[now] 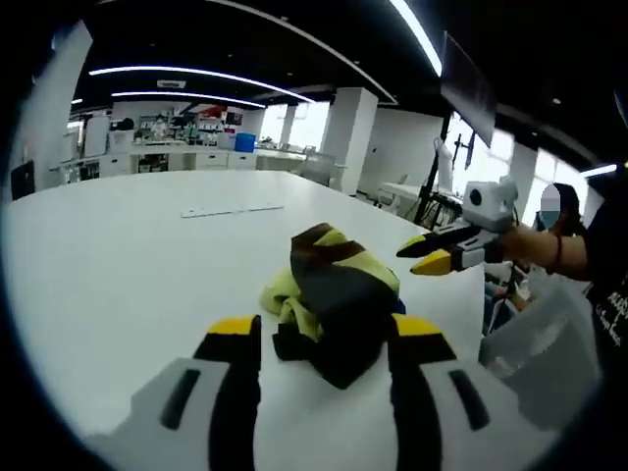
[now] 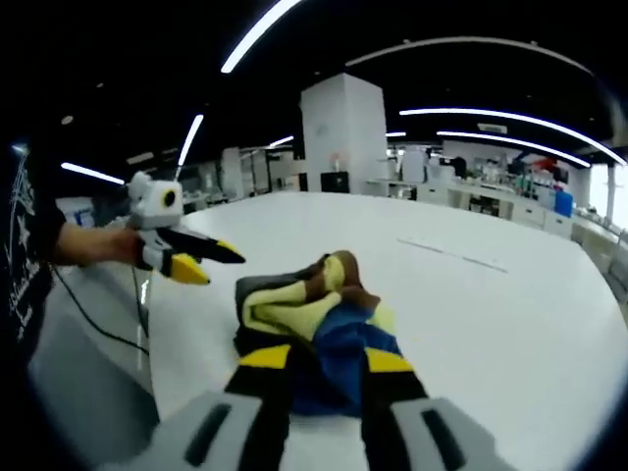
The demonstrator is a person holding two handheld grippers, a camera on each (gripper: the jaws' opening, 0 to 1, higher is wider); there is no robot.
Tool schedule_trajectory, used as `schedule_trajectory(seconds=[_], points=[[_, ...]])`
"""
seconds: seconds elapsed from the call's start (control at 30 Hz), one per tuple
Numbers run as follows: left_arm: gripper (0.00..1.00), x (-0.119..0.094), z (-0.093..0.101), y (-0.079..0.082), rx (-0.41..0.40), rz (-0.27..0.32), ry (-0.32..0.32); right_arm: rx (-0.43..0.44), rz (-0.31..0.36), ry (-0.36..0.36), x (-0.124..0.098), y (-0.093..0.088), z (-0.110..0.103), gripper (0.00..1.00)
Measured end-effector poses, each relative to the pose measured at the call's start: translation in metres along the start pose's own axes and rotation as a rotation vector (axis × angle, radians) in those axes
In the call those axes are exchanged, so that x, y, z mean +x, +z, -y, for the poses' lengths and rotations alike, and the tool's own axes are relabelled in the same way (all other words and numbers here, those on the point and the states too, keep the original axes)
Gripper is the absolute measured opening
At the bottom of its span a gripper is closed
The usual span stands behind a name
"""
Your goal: Fold the garment on the visible template until the final outline fits inside the template.
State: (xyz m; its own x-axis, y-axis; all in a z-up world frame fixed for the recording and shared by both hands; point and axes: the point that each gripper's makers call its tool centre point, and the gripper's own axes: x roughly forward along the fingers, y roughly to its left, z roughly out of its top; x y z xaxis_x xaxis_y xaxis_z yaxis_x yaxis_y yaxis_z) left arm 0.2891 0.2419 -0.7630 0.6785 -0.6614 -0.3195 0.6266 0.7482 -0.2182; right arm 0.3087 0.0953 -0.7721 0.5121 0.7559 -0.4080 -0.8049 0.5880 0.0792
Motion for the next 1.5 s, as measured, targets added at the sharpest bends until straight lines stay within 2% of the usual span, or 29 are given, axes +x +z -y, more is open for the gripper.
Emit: schedule_trajectory(seconds=[0.17, 0.3, 0.43, 0.63, 0.7, 0.77, 0.83, 0.93, 1.03, 1.1, 1.37, 1.5], points=[[0.41, 0.005, -0.003, -0.006, -0.026, -0.008, -0.003, -0.011, -0.014, 0.003, 0.011, -0.004, 0.001, 0.17], [0.31, 0.007, 0.0, -0.008, -0.025, -0.02, -0.017, 0.002, -0.018, -0.011, 0.015, -0.007, 0.003, 0.08], [0.22, 0.011, 0.004, -0.003, -0.039, 0.009, -0.036, -0.002, -0.033, 0.001, 0.019, -0.014, -0.002, 0.02], [0.08, 0.018, 0.007, -0.005, -0.043, -0.004, -0.062, -0.006, -0.039, 0.003, 0.024, -0.017, -0.005, 0.0], [0.07, 0.019, 0.005, -0.006, -0.048, 0.0, -0.057, -0.008, -0.038, -0.002, 0.024, -0.015, -0.006, 0.0], [0.06, 0.02, 0.003, -0.007, -0.074, -0.005, -0.055, -0.006, -0.036, -0.002, 0.025, -0.015, -0.005, 0.0], [0.0, 0.019, 0.005, -0.007, -0.095, 0.002, -0.066, -0.022, -0.04, -0.004, 0.025, -0.014, -0.006, 0.0], [0.0, 0.018, 0.005, -0.008, -0.103, 0.001, -0.067, -0.025, -0.044, -0.007, 0.025, -0.013, -0.006, 0.0], [0.0, 0.014, -0.002, -0.006, -0.085, -0.01, -0.028, -0.025, -0.043, -0.011, 0.024, -0.012, -0.005, 0.0], [0.0, 0.013, 0.0, -0.005, -0.07, -0.022, -0.025, -0.03, -0.036, -0.017, 0.022, -0.008, -0.005, 0.0], [0.0, 0.007, 0.004, 0.015, 0.023, 0.003, 0.012, -0.054, -0.002, -0.058, 0.008, 0.012, 0.002, 0.0], [0.0, 0.001, 0.004, 0.028, 0.023, 0.029, 0.023, -0.076, -0.001, -0.098, -0.002, 0.02, 0.014, 0.0]])
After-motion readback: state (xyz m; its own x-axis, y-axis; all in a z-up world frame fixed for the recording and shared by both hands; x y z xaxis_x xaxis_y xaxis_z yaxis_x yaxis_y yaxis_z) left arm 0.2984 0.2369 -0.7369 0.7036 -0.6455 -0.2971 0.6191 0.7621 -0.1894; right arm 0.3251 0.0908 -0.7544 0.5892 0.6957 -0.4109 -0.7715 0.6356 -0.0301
